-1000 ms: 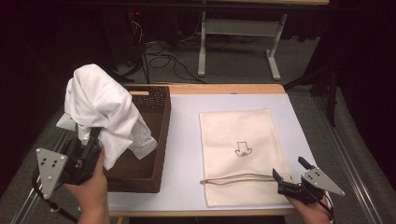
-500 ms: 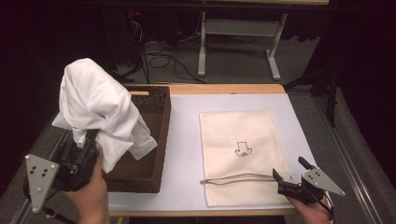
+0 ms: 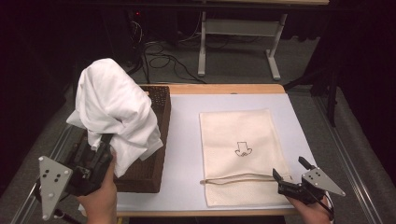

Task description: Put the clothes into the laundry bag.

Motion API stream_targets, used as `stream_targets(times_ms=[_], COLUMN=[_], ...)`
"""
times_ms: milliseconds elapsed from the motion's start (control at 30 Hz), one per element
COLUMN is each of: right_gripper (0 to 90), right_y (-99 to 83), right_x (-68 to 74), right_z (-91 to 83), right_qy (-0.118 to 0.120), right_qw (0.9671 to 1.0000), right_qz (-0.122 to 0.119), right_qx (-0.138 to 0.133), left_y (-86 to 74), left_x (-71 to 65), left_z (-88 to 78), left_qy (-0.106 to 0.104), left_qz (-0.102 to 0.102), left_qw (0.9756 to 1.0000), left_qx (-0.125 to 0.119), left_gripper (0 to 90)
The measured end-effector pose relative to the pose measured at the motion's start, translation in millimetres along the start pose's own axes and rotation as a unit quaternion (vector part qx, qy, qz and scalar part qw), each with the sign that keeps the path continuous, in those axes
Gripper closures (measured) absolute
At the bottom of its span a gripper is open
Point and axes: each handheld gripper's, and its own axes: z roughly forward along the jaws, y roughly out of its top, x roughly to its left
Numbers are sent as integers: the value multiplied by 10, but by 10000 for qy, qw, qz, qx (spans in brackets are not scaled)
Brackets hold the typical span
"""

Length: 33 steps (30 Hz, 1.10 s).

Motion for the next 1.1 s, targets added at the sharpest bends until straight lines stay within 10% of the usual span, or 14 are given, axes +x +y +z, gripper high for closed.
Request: stream_targets(times_ms=[1100], right_gripper=[25], right_y=[4], right_x=[14], right_z=[13], right_qy=[130], right_qw=[9999], right_qz=[-59], right_qx=[51], left_y=[-236], left_x=[-643], left_z=[318], left_qy=[-1224], left_qz=[-503], left_qw=[9905], left_qx=[378], left_gripper=[718])
